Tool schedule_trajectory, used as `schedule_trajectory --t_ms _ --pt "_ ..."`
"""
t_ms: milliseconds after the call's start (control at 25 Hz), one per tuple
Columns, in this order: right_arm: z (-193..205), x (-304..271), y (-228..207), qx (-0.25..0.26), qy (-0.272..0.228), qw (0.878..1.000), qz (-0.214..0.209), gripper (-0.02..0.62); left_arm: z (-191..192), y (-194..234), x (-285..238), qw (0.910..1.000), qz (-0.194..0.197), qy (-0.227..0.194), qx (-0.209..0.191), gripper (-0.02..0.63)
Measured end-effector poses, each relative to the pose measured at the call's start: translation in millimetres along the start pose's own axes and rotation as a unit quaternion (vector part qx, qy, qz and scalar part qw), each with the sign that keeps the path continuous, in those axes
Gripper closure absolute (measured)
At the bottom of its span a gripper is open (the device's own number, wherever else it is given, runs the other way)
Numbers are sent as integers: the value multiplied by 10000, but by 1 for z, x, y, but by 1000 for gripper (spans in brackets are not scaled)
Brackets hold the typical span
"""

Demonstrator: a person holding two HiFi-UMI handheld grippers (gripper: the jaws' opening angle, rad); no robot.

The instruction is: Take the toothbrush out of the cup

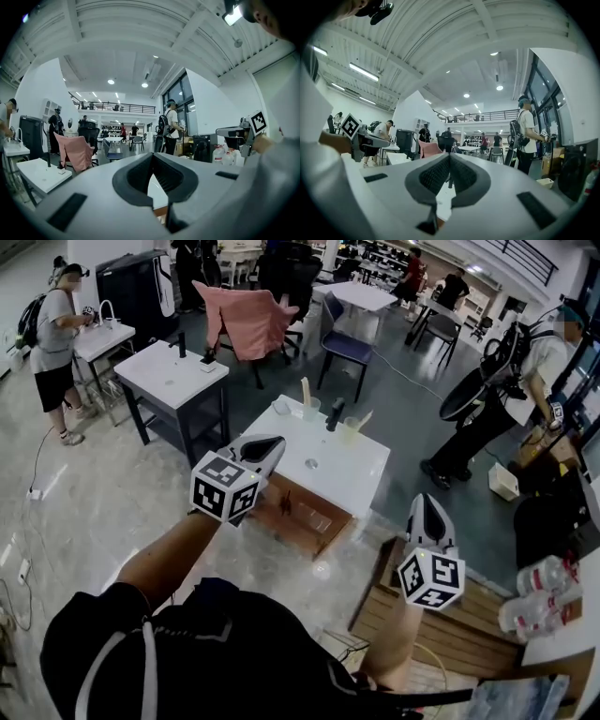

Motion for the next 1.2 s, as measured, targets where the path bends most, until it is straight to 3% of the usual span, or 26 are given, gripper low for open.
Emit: schedule_trajectory --t_ms 360,720,1080,1200 --pt "6 -37 4 62 160 9999 14 591 10 34 -42 9996 185 31 198 601" --pt "0 -128 11 406 363 9984 164 591 -10 122 -108 9984 434 -275 255 601" --pt "8 -216 15 170 467 9980 392 591 -27 205 -170 9974 591 -348 207 601" --pt "11 -240 13 105 474 9975 522 591 -28 234 -184 9981 419 -393 217 601"
Point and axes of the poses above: the fingertips, and each gripper's own axes: x backward along the fingers, y to its left, z out of its underside, the point moved 6 cm from there along x, backward along the fingers, and after that the axes turned 4 degrees about x, right-handed, at the moved point
